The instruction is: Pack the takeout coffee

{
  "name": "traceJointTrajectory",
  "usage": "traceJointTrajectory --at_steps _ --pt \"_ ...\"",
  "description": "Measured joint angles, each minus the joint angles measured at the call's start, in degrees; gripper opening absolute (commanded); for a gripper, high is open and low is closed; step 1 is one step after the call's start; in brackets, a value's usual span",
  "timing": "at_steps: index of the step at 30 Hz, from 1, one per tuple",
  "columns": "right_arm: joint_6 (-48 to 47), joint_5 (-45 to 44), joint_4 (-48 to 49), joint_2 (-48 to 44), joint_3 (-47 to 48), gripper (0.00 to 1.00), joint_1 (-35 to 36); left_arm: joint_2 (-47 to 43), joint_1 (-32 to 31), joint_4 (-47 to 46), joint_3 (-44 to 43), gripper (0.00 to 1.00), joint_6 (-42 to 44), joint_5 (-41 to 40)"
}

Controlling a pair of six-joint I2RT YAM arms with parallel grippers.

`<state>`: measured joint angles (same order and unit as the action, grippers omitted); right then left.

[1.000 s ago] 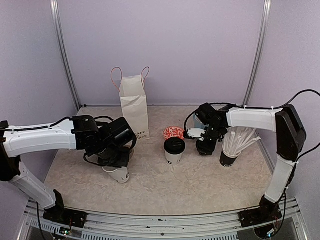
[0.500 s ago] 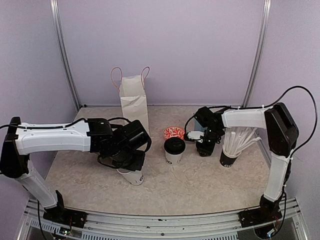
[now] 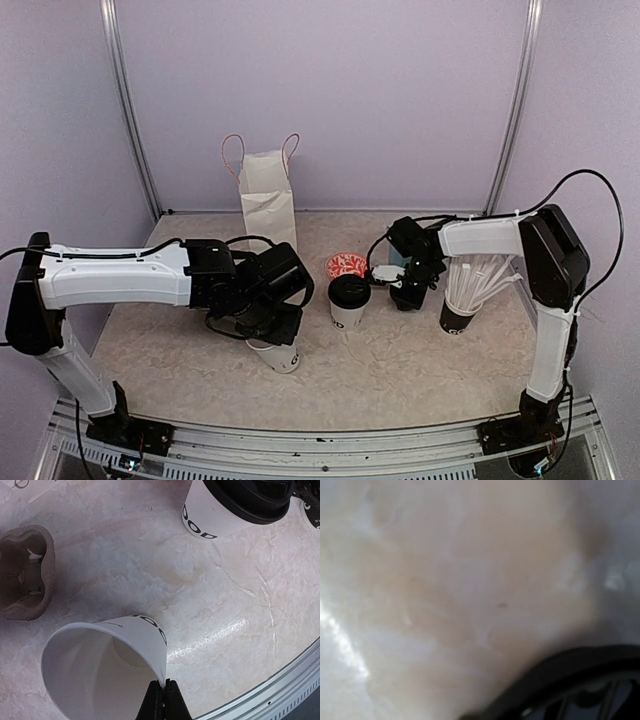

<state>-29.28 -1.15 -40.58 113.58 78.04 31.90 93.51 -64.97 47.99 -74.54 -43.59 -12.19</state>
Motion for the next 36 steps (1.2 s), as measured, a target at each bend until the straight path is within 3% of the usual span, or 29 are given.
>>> traceJointTrajectory --at_steps 3,8,15,22,27,36 --pt "0.33 -0.02 0.04 0.00 0.02 0.01 -0.15 0.00 0.00 0.00 0.00 0.11 0.22 -0.02" --pt "0.85 -0.13 -0.50 -0.50 0.17 0.00 -0.15 0.00 -0.02 0.11 -0.55 0.40 0.87 -0.35" --pt "1.25 2.05 -4.37 -4.94 4.52 0.00 -0.17 -0.02 -0.04 0.35 -4.72 0.51 2.05 -2.67" --pt "1.99 10.78 -8.02 -8.90 12.96 0.00 -0.17 -4.22 -0.15 -3.41 -6.36 0.65 7.13 -7.74" --pt "1.95 25.62 -9.88 -11.17 16.92 0.00 -0.15 -11.85 -0.39 -18.08 0.96 0.73 15.96 -11.41" --pt "3.52 63.34 -7.61 -16.28 20.26 0.01 -0.02 -19.10 -0.39 -60.92 23.91 0.79 39.56 -7.61"
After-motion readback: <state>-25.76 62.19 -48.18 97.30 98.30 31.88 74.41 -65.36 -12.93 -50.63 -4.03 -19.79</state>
